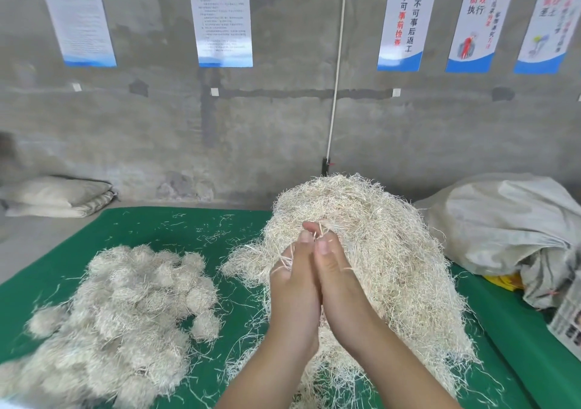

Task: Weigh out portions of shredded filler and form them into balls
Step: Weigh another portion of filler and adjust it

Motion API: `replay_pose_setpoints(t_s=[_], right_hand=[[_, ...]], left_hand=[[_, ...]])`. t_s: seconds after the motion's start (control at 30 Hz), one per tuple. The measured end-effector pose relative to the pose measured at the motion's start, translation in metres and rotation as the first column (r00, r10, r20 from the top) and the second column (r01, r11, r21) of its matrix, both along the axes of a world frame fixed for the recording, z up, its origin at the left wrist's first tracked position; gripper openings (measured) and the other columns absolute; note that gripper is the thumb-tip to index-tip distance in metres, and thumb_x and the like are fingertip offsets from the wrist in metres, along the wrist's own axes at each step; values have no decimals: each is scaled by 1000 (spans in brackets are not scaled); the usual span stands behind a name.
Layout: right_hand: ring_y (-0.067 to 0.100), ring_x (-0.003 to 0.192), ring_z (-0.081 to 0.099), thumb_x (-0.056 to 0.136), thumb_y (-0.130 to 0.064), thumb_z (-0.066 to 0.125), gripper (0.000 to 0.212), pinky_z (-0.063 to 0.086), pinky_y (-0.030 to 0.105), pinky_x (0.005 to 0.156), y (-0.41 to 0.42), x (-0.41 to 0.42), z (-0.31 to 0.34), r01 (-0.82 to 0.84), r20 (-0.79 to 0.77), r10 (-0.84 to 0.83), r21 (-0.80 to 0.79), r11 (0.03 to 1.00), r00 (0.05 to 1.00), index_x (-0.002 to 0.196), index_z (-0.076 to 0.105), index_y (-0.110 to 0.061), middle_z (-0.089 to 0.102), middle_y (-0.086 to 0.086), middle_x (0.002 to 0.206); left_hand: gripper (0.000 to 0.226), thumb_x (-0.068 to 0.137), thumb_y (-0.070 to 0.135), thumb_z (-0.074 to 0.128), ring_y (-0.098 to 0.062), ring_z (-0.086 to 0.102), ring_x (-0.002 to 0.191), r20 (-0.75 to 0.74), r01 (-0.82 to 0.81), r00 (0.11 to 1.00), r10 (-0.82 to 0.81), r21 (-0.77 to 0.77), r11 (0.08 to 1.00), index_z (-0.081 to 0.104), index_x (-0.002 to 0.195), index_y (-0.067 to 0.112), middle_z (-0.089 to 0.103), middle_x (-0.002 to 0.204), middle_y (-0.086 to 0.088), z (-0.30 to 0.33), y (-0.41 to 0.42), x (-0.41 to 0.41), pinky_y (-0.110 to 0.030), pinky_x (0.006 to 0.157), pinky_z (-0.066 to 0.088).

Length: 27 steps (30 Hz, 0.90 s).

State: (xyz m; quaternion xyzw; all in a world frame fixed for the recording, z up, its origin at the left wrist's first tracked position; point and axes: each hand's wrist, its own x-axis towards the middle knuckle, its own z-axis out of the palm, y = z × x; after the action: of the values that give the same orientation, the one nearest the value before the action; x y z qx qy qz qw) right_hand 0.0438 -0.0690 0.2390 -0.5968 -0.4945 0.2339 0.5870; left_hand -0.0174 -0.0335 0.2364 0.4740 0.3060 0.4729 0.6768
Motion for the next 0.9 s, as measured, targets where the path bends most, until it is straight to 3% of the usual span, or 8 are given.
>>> replay_pose_setpoints(t_s=[0.13, 0.3, 0.4, 0.53, 0.6, 0.67, 0.8, 0.9], right_hand=[[-37, 113, 35, 76, -90, 47, 70, 35, 13, 99, 3, 0, -11, -154, -81, 145, -123, 980, 986, 138, 18, -77, 24, -44, 148], [-13, 129, 45, 68, -93, 50, 82, 44, 39, 108, 13, 13, -24, -130, 7, 133, -178, 975, 991, 143, 22, -75, 34, -44, 148], [2, 124, 59, 67, -95, 52, 62, 48, 44, 107, 20, 20, -31, -138, 23, 146, -210, 968, 989, 125, 34, -82, 43, -40, 143], [8, 118, 65, 72, -81, 58, 57, 46, 52, 112, 33, 22, -50, -158, 29, 174, -285, 945, 984, 127, 45, -69, 49, -34, 141], [9, 118, 64, 79, -73, 59, 60, 46, 51, 111, 39, 20, -59, -169, 30, 190, -335, 927, 981, 136, 44, -61, 47, -33, 142], [6, 116, 61, 91, -62, 62, 53, 46, 48, 109, 46, 21, -69, -170, 22, 191, -367, 914, 981, 140, 43, -58, 44, -35, 143], [-8, 113, 54, 94, -58, 62, 53, 45, 40, 104, 58, 32, -92, -175, 28, 204, -409, 896, 979, 143, 43, -56, 44, -32, 145], [-5, 116, 54, 98, -54, 61, 53, 47, 37, 103, 62, 42, -117, -153, 48, 198, -468, 870, 979, 147, 41, -51, 43, -26, 148]], left_hand=[[80, 73, 86, 66, -12, 71, 110, -143, 26, 990, -12, 95, 995, 52, 139, 43, 75, 118, 4, -19, 28, -12, -41, 96, 56], [64, 93, 47, 62, 14, 52, 104, -459, 144, 884, 94, 458, 877, 20, 130, 79, 24, 151, 18, -57, 73, -53, -14, 85, 48], [78, 96, 27, 70, 11, 48, 108, -646, 243, 625, 438, 695, 677, 20, 148, 56, 25, 150, 12, -81, 123, -96, 3, 89, 34], [88, 91, 8, 72, -20, 50, 133, -731, 268, 139, 668, 677, 686, 23, 159, 33, 39, 159, -1, -86, 198, -160, -37, 117, 40], [98, 96, 12, 67, -34, 10, 158, -765, 300, -176, 619, 557, 775, 1, 162, 39, 4, 173, -5, -85, 223, -186, -57, 128, 10], [114, 93, 27, 72, -41, -25, 154, -798, 315, -308, 517, 428, 847, -20, 158, 44, -33, 166, -7, -86, 236, -199, -67, 121, -13], [113, 87, 53, 70, -42, -32, 150, -866, 431, -243, 436, 306, 849, -18, 158, 46, -39, 163, -5, -94, 230, -188, -64, 118, -21], [81, 95, 44, 59, -33, 20, 156, -932, 475, 0, 364, 320, 820, 15, 163, 39, 11, 173, -1, -120, 208, -153, -53, 126, 20]])
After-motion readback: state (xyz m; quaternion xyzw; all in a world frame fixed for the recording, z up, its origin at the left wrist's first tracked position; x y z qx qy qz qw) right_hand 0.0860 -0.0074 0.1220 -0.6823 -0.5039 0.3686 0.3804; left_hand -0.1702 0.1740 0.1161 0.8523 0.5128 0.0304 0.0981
